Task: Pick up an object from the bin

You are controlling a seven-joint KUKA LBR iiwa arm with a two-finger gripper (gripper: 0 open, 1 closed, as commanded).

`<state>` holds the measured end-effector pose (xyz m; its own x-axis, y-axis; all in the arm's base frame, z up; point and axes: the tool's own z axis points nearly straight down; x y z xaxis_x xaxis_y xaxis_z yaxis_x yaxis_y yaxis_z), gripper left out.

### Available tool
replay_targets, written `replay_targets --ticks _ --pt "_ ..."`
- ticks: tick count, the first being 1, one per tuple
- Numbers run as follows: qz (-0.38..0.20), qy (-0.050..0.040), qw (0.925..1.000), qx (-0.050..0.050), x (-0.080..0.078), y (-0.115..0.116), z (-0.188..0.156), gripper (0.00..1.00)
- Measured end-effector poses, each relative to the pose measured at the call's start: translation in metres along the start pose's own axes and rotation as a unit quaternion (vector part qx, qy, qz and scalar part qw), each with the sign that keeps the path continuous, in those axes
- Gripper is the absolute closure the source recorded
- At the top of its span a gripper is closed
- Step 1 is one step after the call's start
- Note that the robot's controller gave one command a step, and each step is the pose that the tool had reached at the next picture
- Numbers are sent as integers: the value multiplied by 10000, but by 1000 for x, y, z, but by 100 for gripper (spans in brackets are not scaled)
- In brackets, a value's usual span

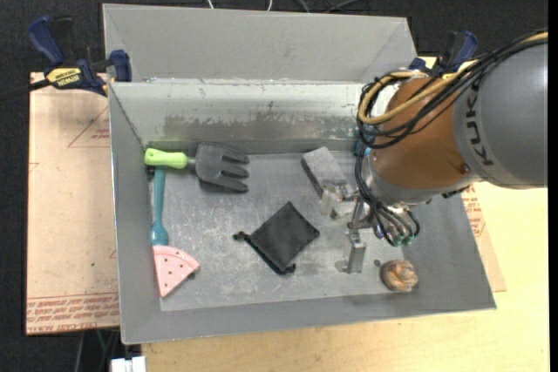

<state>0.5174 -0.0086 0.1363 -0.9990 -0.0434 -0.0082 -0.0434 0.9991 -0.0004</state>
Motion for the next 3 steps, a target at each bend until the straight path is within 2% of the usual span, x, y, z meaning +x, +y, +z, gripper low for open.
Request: replay_targets --ticks 1,2,3 --pt "-413 -4 9991 -4 18 24 23 0" --pt "-123 -45 9999 -22 -16 82 63 0" --pt "-951 -38 9955 3 -37 63 65 100"
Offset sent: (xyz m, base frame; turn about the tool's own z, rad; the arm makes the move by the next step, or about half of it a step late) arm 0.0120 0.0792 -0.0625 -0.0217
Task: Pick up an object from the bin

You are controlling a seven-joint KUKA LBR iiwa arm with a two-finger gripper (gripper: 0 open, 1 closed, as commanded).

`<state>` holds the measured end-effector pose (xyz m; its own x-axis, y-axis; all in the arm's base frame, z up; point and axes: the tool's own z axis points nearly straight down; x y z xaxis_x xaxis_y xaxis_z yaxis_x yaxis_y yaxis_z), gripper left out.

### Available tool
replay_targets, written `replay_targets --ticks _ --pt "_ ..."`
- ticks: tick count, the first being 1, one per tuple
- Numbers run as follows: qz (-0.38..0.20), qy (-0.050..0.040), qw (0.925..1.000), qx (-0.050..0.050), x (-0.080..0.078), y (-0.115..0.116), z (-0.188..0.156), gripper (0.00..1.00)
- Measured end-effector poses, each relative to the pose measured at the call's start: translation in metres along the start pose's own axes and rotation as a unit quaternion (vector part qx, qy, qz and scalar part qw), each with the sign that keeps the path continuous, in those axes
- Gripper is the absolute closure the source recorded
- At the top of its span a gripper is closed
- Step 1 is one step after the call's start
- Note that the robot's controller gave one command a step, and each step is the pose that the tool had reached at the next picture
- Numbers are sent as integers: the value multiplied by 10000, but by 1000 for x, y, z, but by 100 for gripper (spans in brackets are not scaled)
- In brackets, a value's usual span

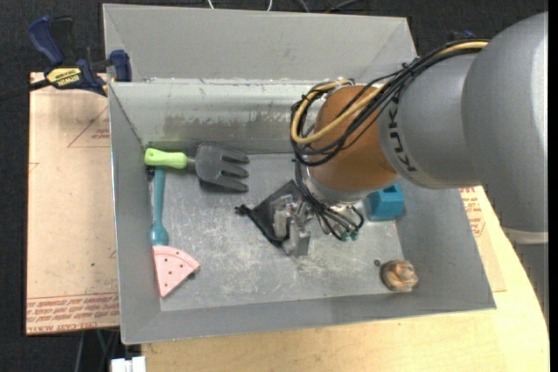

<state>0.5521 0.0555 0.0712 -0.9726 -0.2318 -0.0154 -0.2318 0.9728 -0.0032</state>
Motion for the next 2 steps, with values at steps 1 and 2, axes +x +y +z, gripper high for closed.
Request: replay_targets --ticks 1,2 --pt "-4 0 10000 1 0 0 0 100" --pt "-104 0 9999 -5 -5 -5 -5 100"
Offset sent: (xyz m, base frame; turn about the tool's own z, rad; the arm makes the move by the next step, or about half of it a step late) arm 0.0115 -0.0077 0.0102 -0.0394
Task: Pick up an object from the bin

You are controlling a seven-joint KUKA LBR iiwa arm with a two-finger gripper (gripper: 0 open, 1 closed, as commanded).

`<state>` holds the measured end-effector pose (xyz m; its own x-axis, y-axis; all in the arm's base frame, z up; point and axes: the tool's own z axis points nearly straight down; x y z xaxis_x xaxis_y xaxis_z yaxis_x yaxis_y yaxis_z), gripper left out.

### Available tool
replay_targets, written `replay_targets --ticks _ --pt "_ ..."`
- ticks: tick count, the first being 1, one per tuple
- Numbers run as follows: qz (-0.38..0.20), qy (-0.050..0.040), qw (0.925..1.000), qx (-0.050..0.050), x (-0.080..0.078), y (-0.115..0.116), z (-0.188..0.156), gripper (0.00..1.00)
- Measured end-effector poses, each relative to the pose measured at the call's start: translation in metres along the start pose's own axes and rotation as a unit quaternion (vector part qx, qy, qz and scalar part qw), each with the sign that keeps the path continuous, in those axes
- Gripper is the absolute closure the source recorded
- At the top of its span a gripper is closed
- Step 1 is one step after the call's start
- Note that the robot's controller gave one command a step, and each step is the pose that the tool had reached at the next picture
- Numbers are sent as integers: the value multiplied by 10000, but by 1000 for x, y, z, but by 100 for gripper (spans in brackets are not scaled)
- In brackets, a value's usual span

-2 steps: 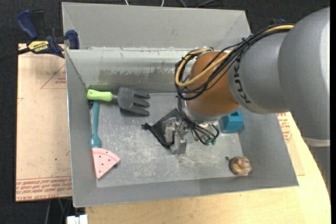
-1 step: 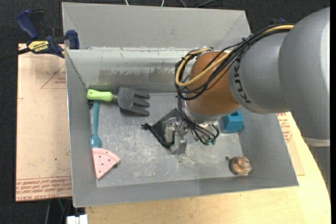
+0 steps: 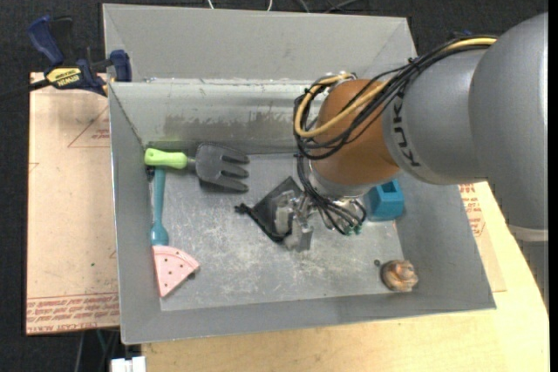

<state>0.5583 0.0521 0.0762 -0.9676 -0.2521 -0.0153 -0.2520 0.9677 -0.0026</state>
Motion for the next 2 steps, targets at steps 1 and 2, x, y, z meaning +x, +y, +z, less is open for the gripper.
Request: replay_targets --ticks 1,2 --pt "-204 -3 9998 -2 -4 3 -10 100" --pt "-91 22 10000 -10 -11 0 -65 100"
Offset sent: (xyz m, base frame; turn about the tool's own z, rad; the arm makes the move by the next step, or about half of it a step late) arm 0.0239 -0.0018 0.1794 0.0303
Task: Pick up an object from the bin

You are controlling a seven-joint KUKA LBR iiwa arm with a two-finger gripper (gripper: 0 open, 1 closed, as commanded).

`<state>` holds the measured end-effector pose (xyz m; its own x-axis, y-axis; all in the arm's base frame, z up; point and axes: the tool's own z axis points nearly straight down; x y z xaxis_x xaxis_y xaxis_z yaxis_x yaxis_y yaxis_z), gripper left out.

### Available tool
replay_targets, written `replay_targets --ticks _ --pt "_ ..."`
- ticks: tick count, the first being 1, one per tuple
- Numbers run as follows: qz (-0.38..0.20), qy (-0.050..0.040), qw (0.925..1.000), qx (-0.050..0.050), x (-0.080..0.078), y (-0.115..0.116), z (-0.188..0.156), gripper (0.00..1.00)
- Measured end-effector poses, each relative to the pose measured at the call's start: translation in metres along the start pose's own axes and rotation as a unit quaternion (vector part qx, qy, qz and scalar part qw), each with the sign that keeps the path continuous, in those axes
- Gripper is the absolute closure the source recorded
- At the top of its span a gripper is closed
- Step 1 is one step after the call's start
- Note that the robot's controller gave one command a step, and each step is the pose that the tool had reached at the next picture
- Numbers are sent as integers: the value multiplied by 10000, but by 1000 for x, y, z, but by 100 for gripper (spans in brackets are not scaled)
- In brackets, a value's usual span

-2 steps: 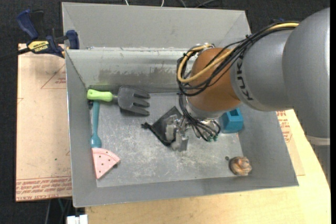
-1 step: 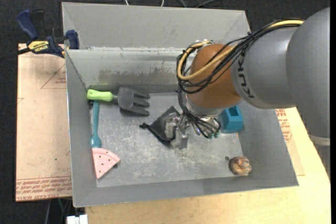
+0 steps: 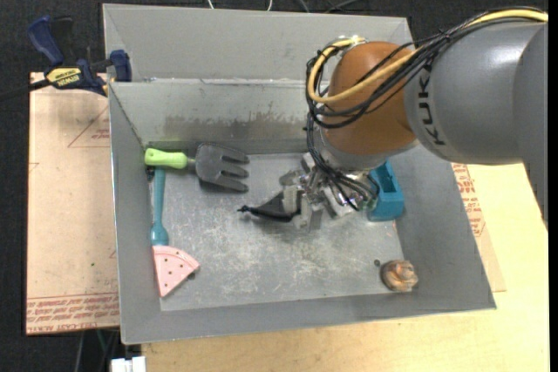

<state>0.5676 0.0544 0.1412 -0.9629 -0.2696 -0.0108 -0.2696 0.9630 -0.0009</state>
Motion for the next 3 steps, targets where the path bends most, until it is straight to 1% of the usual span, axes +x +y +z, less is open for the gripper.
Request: replay_targets --ticks 1,2,3 --pt "-25 -86 10000 19 -12 -1 -21 100" --pt "-409 -9 9992 2 -15 2 19 100" --pt "-338 -42 9994 4 -13 12 -66 100"
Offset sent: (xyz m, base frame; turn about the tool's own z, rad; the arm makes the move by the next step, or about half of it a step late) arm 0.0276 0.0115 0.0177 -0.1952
